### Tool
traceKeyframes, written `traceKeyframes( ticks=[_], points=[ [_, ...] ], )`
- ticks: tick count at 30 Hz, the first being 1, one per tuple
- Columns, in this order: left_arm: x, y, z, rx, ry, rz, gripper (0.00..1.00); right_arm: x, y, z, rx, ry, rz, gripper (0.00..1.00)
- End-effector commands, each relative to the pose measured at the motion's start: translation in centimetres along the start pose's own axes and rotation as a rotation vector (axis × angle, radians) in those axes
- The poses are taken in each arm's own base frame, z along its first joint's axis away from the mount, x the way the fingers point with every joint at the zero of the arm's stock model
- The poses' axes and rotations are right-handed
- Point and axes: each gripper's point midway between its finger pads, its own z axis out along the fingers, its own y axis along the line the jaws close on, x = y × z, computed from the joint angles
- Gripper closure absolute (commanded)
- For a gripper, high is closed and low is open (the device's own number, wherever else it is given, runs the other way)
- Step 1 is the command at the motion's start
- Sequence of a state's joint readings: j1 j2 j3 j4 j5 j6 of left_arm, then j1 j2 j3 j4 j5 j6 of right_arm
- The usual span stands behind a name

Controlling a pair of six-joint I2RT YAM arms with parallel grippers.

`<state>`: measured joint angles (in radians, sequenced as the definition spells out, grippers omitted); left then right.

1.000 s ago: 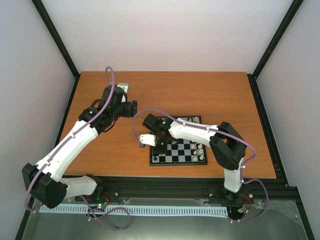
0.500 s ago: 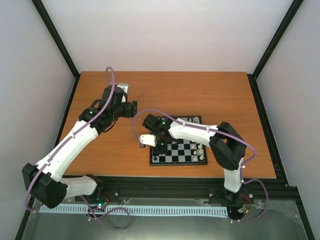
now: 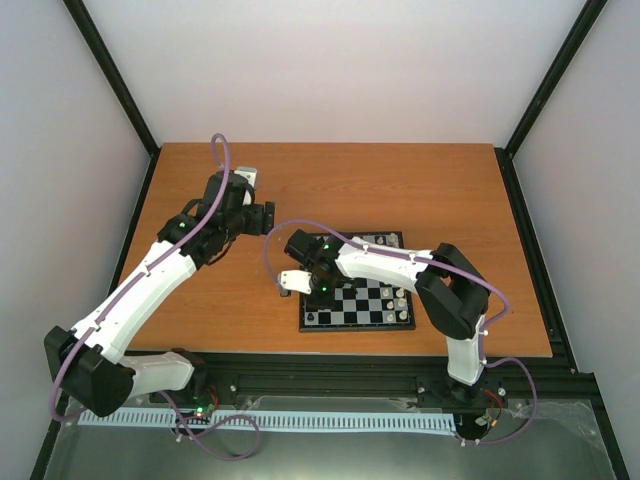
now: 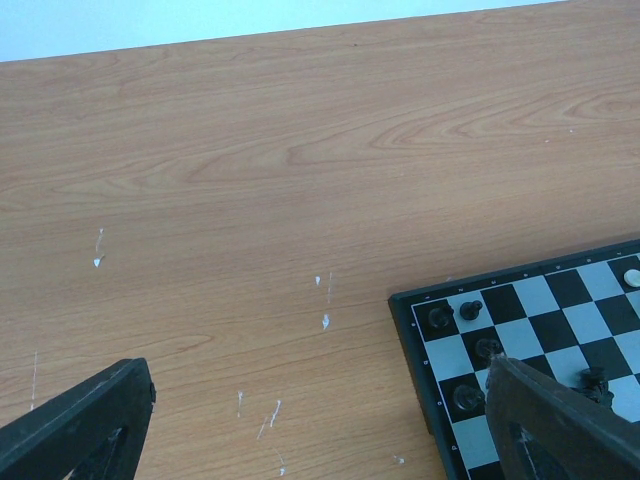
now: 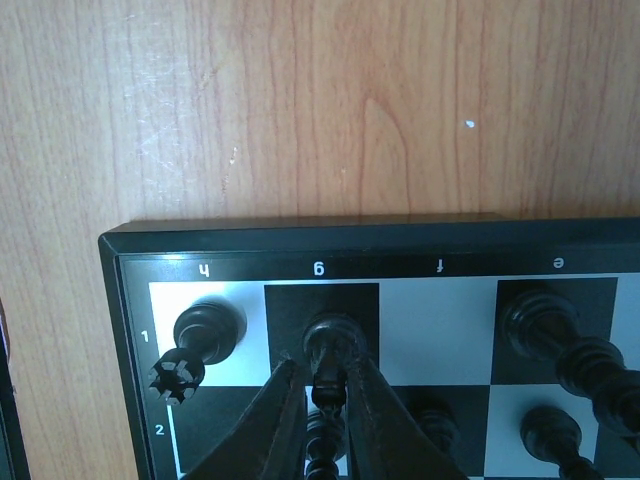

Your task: Set up the chess pieces on the board

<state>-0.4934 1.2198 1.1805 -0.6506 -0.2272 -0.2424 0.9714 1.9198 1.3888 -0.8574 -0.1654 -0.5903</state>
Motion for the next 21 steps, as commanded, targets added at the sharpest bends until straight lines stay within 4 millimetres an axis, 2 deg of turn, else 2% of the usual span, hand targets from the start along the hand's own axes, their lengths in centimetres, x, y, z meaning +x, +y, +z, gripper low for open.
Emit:
traceKeyframes(
  ticks=[1,13,21],
  points=[
    [-0.87,-0.04,-0.46,0.013,-0.033,0.002,0.07,-0.62,0.29,-0.08,-0.003,-0.003,-0.016,0.89],
    [-0.70,-0.12,-0.23,0.014,-0.026,0.007,0.07,-0.68,1.03,-0.18,-0.026,-0.006,-0.027,0.89],
    [-0.67,-0.11,-0.18,0.013,-0.025,0.007,0.07,-0.74,0.61,-0.36,0.000,-0.007,-0.024,0.89]
  ],
)
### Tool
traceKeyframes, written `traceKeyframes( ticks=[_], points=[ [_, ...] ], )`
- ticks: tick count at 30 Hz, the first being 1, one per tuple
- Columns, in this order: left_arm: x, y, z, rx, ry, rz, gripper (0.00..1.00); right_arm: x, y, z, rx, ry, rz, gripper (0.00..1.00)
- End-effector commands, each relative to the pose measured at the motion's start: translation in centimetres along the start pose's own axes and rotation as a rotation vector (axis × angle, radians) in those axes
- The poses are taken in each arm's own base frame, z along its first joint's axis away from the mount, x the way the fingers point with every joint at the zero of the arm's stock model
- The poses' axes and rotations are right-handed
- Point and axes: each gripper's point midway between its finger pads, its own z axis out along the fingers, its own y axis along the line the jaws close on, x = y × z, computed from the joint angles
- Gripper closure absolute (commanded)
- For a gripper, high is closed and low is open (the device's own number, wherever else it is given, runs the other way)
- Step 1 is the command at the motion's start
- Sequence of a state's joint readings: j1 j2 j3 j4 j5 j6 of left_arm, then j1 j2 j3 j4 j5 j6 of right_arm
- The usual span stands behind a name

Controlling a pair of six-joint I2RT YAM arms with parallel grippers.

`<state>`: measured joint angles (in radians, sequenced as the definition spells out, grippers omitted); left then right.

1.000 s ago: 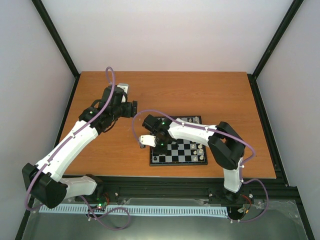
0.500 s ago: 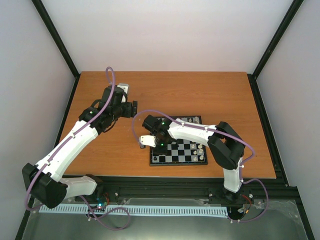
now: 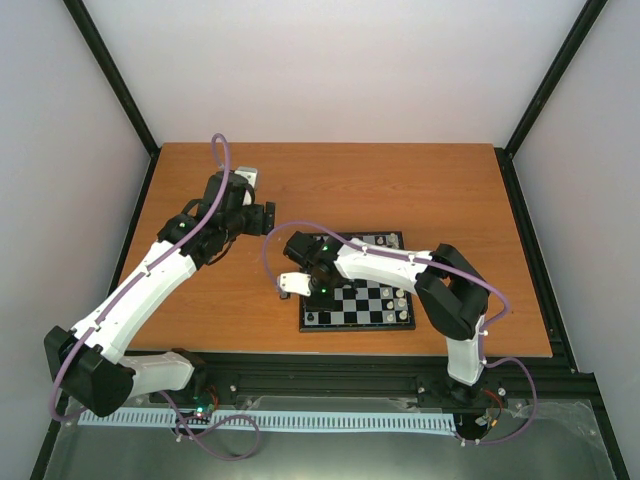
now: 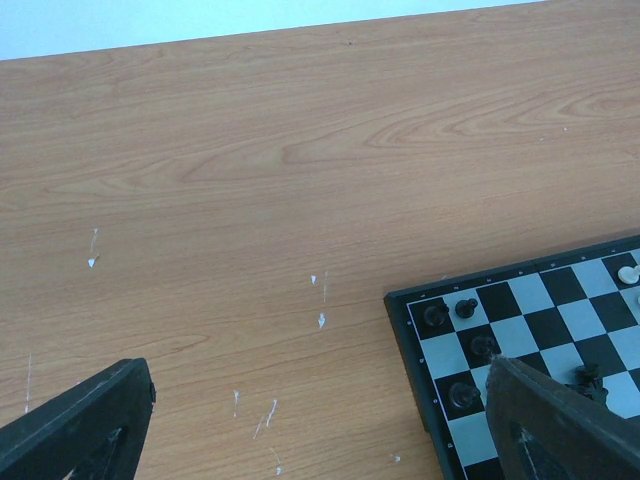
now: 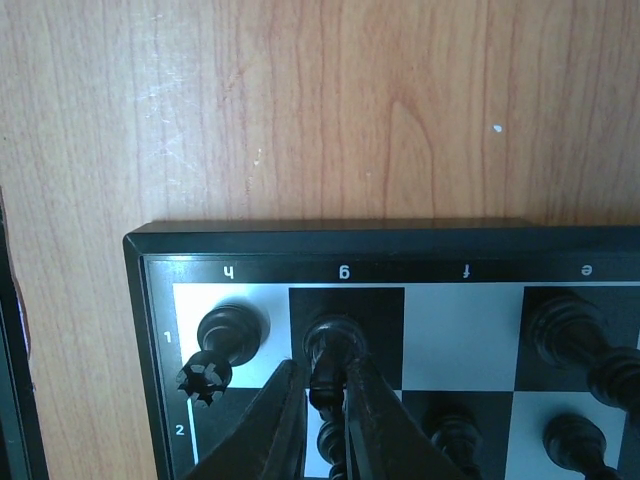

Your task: Set up the chess pieces on the board

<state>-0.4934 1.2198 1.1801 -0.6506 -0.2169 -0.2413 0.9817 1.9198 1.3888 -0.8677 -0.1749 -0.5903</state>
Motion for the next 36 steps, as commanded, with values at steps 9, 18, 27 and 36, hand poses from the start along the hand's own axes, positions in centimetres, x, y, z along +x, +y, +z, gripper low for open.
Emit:
traceKeyframes(
  ticks=[9,18,27,36],
  points=[
    [-0.7,0.2,-0.2,-0.007,-0.030,0.003,0.07,-0.4,-1.6,-4.8,0.104,-0.083,0.014,0.81],
    [0.0,-4.9,-0.2,0.289,-0.018,0.101,0.20,4.5,-4.8,-12.8,0.191,-0.276,0.204,0.79],
    [4.9,-14.0,-0.8,0.690,0.069,0.376,0.32,14.6,-7.9,-17.4,0.321,-0.447,0.566,0.75],
    [10.5,-19.0,2.4,0.791,0.230,0.723,0.41,18.5,-7.1,-18.2,0.337,-0.525,0.714,0.70]
  ],
)
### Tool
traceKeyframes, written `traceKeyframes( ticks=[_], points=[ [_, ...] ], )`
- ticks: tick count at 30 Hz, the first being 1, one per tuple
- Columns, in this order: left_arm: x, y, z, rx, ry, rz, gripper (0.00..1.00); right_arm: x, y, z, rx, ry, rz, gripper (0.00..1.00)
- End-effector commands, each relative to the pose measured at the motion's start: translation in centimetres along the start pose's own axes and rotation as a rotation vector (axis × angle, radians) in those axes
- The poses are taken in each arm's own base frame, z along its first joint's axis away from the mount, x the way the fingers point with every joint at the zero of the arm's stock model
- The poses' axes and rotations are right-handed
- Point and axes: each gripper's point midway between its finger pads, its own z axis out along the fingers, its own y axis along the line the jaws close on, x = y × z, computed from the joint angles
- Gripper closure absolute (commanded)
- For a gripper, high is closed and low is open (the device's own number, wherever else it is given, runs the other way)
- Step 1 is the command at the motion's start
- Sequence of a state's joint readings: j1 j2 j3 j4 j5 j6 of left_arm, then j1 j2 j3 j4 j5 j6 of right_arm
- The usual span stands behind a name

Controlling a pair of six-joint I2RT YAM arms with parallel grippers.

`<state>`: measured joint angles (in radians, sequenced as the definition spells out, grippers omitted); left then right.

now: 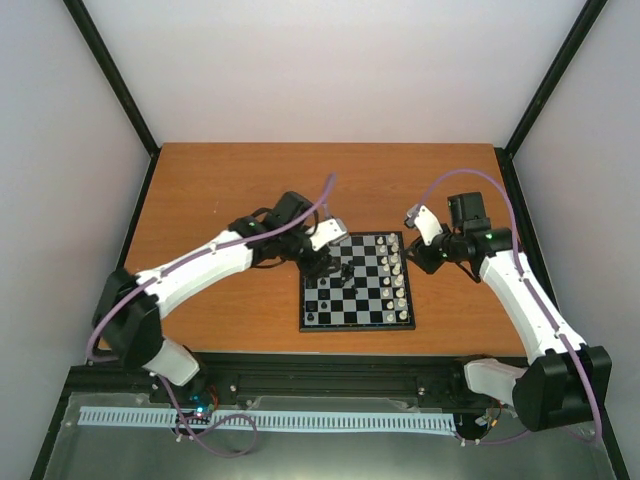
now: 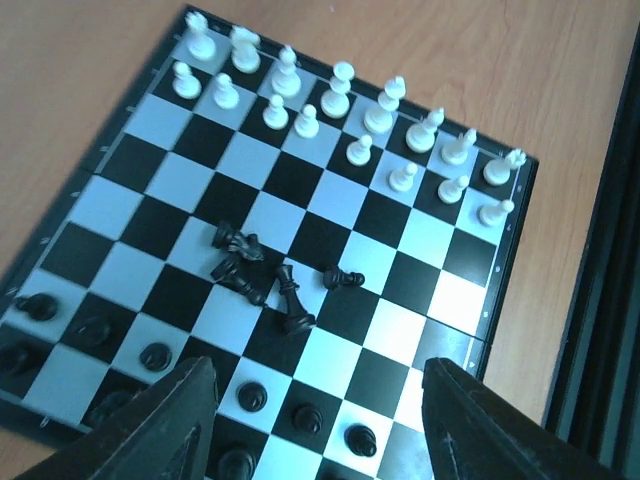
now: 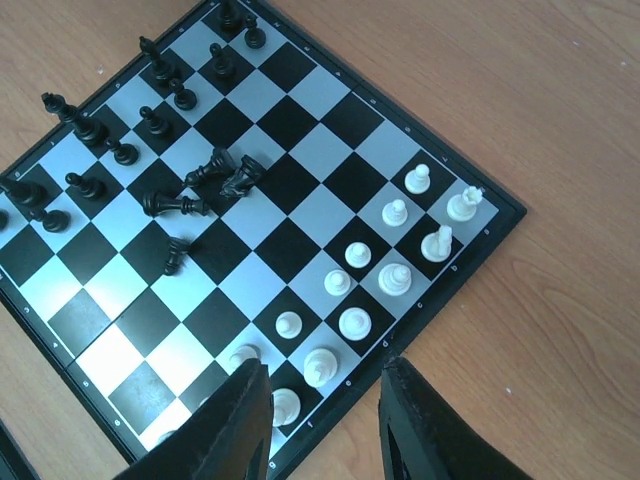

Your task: Set up the chess pieces on the board

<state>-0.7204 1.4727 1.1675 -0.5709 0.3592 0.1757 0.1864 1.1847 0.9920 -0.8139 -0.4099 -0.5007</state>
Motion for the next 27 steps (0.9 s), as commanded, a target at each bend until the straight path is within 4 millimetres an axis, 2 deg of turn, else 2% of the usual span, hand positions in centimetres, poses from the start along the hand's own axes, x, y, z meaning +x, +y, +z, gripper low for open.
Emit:
traceKeyframes(
  ticks=[1,4,8,14,21,27],
  points=[
    [-0.1,-0.5,2.6,0.049,0.071,0.180,0.42,0.0,0.2,-0.4,-0.035,-0.058,0.046,0.70],
    [0.0,-0.2,4.8,0.053,0.101,0.256,0.44,0.2,0.2,-0.4,-0.042,-0.067,0.056,0.70],
    [0.1,-0.8,7.9,0.073,0.165,0.332,0.47,0.3,0.1,-0.4,-0.032,-0.070,0.056,0.69],
    [1.7,-1.5,12.0,0.092,0.302,0.426,0.52,0.6,0.0,-0.4,-0.033,-0.072,0.059,0.69],
    [2.9,-1.8,14.2,0.137,0.334,0.443,0.51,0.9,-0.2,-0.1,-0.036,-0.064,0.065,0.69],
    [3.6,-2.4,14.8,0.178,0.336,0.436,0.50,1.2,-0.2,0.3,-0.047,-0.050,0.067,0.69]
  ],
)
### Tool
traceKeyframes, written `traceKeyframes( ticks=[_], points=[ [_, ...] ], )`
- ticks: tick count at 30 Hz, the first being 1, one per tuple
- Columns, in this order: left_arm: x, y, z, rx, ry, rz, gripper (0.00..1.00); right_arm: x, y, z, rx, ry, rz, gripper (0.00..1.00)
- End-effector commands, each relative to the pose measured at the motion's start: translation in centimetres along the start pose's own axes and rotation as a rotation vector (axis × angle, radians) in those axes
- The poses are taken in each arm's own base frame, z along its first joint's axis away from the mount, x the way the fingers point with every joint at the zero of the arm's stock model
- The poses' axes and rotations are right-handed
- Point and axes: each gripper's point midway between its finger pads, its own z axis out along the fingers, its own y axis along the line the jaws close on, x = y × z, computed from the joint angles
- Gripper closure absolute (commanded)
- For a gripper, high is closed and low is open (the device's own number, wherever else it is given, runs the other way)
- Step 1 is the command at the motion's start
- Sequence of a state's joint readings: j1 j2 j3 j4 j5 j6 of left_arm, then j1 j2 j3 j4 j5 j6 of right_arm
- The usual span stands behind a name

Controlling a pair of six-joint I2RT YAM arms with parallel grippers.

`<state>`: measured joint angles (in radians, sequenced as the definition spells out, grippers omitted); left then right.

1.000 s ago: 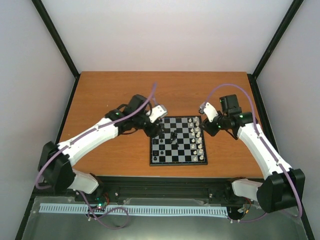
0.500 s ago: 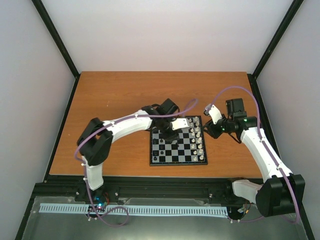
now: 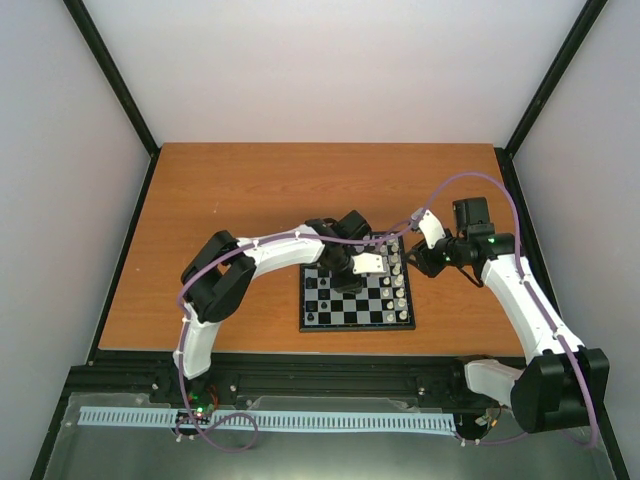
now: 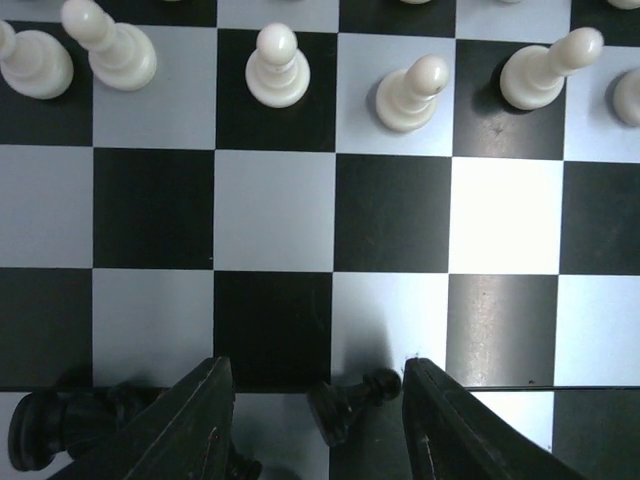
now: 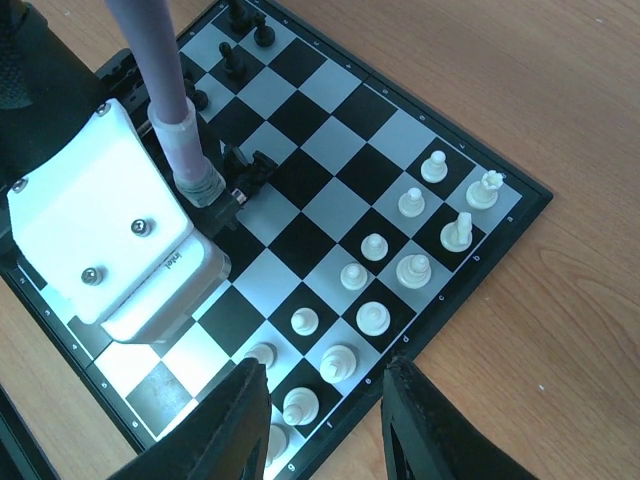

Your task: Set up the chess pieces on the board

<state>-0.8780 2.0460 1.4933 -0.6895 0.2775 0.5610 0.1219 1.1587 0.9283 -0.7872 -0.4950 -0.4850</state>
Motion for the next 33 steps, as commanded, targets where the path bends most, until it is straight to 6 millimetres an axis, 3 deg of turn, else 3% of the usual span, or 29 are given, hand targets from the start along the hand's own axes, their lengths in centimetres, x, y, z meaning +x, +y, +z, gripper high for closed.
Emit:
traceKeyframes(
  ticks=[1,14,27,33],
  points=[
    [-1.3,-0.5,-0.2,0.026,-0.031,0.048,0.50,0.0,-0.1,0.2,-0.012,-0.011,-0.002,0.69],
    [1.1,-2.0,0.0,-0.021,0.051,0.077,0.51,0.2,0.1,0.4,-0.036,-0.005,-0.001,0.69],
    [0.6,-2.6,-0.8,-0.065,0.045,0.114,0.57,0.3,0.3,0.6,-0.052,0.002,0.007,0.68],
    [0.0,-1.6,-0.4,-0.114,0.049,0.152,0.45,0.5,0.4,0.8,-0.063,0.010,0.012,0.68]
  ],
)
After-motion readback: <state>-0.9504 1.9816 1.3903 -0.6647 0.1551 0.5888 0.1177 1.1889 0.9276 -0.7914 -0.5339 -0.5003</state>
